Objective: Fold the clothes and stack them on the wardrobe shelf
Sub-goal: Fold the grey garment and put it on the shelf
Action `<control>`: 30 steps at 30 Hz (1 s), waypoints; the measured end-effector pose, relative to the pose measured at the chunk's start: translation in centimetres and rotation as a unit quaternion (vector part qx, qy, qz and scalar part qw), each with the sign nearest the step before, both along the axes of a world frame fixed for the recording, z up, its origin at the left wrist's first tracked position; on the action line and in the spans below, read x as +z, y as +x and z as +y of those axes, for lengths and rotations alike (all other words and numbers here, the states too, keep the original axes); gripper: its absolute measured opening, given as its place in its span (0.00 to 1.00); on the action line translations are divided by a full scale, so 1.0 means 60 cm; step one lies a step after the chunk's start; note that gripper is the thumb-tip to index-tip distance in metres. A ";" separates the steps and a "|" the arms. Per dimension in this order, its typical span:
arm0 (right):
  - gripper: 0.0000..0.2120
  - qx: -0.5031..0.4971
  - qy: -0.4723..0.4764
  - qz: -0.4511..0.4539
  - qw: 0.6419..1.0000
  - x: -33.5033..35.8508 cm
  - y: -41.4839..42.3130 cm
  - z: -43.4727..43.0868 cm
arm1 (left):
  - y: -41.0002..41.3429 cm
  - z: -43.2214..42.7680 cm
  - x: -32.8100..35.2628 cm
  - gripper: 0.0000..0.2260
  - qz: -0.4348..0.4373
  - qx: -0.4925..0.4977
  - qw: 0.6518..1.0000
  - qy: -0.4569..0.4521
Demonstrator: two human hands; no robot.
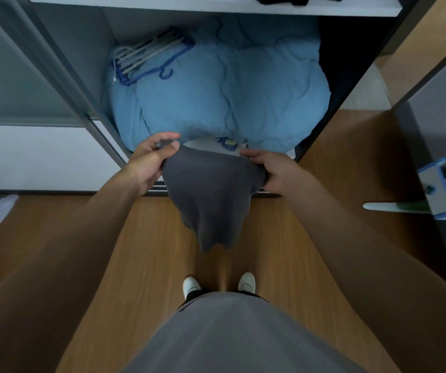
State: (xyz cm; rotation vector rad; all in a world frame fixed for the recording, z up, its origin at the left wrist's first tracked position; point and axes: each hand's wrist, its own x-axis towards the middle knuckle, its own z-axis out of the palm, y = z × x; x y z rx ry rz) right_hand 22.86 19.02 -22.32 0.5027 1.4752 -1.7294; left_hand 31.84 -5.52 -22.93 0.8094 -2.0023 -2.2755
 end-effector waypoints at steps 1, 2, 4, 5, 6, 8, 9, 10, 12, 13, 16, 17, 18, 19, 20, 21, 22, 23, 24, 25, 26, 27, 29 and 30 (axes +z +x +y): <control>0.13 0.017 0.021 0.005 1.000 -0.002 -0.002 0.006 | -0.003 0.003 -0.001 0.06 -0.006 0.011 0.999 -0.043; 0.12 0.039 0.050 0.013 0.998 -0.003 -0.004 0.011 | -0.005 0.006 -0.001 0.06 -0.008 0.025 0.997 -0.079; 0.08 0.080 0.113 0.034 0.990 -0.003 -0.006 0.019 | -0.008 0.012 0.001 0.08 -0.001 0.039 0.992 -0.116; 0.05 0.091 0.133 0.041 0.986 -0.001 -0.006 0.022 | -0.009 0.016 0.002 0.09 0.003 0.039 0.991 -0.129; 0.08 0.100 0.146 0.049 0.983 0.001 -0.006 0.027 | -0.009 0.019 0.003 0.10 0.003 0.034 0.990 -0.139; 0.15 0.142 0.135 0.066 0.978 0.004 -0.005 0.033 | -0.010 0.020 0.003 0.12 -0.007 0.001 0.989 -0.145; 0.17 0.188 0.126 0.082 0.971 0.007 0.000 0.033 | -0.011 0.019 0.004 0.13 -0.019 -0.030 0.989 -0.145; 0.21 0.247 0.140 0.107 0.953 0.009 0.007 0.032 | -0.011 0.015 0.006 0.13 -0.034 -0.070 0.986 -0.149; 0.33 0.367 0.225 0.171 0.886 0.006 0.022 0.024 | -0.009 0.005 0.009 0.14 -0.068 -0.146 0.970 -0.183; 0.36 0.415 0.273 0.209 0.842 0.003 0.032 0.016 | -0.007 0.002 0.009 0.18 -0.085 -0.172 0.959 -0.208; 0.29 0.484 0.360 0.311 0.735 -0.020 0.059 -0.005 | 0.007 0.007 0.007 0.29 -0.110 -0.224 0.922 -0.297; 0.24 0.487 0.374 0.339 0.713 -0.025 0.066 -0.008 | 0.010 0.010 0.005 0.31 -0.108 -0.246 0.906 -0.325; 0.20 0.480 0.381 0.360 0.703 -0.027 0.070 -0.009 | 0.013 0.013 0.001 0.33 -0.108 -0.267 0.891 -0.351; 0.15 0.465 0.381 0.377 0.704 -0.027 0.070 -0.008 | 0.015 0.013 -0.002 0.33 -0.112 -0.281 0.874 -0.380; 0.10 0.446 0.381 0.388 0.711 -0.025 0.069 -0.006 | 0.017 0.011 -0.003 0.30 -0.116 -0.284 0.858 -0.412; 0.05 0.428 0.380 0.398 0.717 -0.022 0.066 -0.003 | 0.019 0.006 -0.003 0.24 -0.116 -0.277 0.845 -0.443; 0.04 0.407 0.375 0.410 0.725 -0.018 0.064 0.000 | 0.022 0.000 -0.003 0.17 -0.111 -0.261 0.840 -0.463; 0.09 0.385 0.365 0.426 0.733 -0.016 0.062 0.002 | 0.026 -0.006 -0.003 0.10 -0.104 -0.238 0.844 -0.469; 0.10 0.369 0.356 0.437 0.739 -0.013 0.059 0.002 | 0.033 -0.011 -0.002 0.05 -0.093 -0.205 0.858 -0.462; 0.09 0.351 0.347 0.442 0.749 -0.009 0.056 0.001 | 0.039 -0.017 -0.002 0.04 -0.079 -0.169 0.876 -0.444; 0.10 0.332 0.326 0.432 0.773 -0.005 0.053 0.002 | 0.043 -0.024 -0.004 0.04 -0.064 -0.134 0.897 -0.417; 0.10 0.308 0.287 0.403 0.812 0.001 0.048 0.003 | 0.049 -0.032 -0.006 0.04 -0.046 -0.104 0.917 -0.383; 0.07 0.251 0.199 0.326 0.889 0.015 0.039 0.008 | 0.062 -0.049 -0.006 0.08 -0.010 -0.065 0.954 -0.294; 0.07 0.230 0.155 0.302 0.912 0.022 0.035 0.011 | 0.070 -0.055 -0.004 0.10 0.014 -0.056 0.972 -0.226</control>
